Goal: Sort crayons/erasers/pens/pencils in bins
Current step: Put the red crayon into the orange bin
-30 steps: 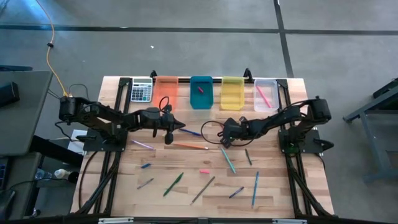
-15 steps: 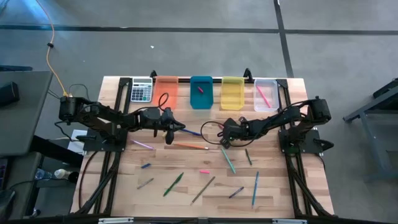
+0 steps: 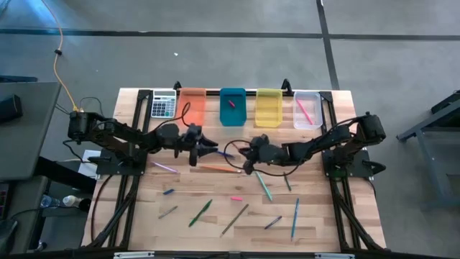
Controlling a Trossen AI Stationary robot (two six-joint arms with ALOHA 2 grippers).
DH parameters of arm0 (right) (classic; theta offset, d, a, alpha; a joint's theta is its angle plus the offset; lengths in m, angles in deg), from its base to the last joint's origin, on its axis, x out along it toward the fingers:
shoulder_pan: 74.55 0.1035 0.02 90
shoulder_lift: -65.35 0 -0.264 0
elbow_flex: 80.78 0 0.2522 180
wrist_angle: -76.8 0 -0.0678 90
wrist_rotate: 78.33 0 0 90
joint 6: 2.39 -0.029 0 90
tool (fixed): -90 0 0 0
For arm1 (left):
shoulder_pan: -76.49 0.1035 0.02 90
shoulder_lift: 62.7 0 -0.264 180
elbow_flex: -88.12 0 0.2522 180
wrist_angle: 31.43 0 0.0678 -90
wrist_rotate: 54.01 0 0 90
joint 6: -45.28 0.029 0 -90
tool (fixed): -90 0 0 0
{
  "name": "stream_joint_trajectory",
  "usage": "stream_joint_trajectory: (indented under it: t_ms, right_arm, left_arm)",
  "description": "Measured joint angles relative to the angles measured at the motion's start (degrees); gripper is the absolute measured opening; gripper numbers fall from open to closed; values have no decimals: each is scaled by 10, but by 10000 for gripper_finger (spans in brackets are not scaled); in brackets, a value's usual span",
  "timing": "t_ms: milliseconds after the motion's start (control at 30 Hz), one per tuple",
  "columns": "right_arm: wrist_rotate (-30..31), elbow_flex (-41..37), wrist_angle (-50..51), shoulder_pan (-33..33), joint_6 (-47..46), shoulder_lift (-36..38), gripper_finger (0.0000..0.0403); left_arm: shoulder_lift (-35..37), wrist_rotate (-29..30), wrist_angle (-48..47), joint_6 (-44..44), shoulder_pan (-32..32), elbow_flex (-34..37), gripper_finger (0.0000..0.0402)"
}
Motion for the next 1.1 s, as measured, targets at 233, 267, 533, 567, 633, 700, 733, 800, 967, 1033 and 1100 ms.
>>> stream_joint_trajectory:
  t_ms: [233,267,533,567,633,700,733,800,967,1033,1100]
  right_arm:
    - [-26,0,-160,1,53,0,4]
    - [-30,0,-174,1,58,0,4]
    - [-49,0,-210,2,82,0,4]
    - [-49,0,-217,3,84,0,4]
    - [-51,1,-232,7,94,0,4]
    - [-52,1,-239,11,99,0,5]
    - [-52,1,-242,13,99,0,5]
    - [-52,1,-248,15,108,0,5]
    - [-52,1,-277,16,120,0,5]
    - [-52,1,-288,16,128,0,5]
    - [-57,1,-297,16,129,0,5]
  left_arm:
    - [0,43,54,-25,-12,-12,159]
    - [0,52,53,-25,-14,-14,161]
    - [0,83,52,19,-46,-49,161]
    - [0,89,49,20,-49,-55,161]
    - [0,100,47,25,-52,-62,161]
    - [0,103,47,35,-55,-68,161]
    - [0,103,47,36,-56,-69,161]
    - [0,103,47,37,-56,-72,161]
    - [-2,105,48,55,-65,-72,161]
    - [-2,104,52,67,-71,-72,161]
    - [-2,102,51,78,-76,-75,158]
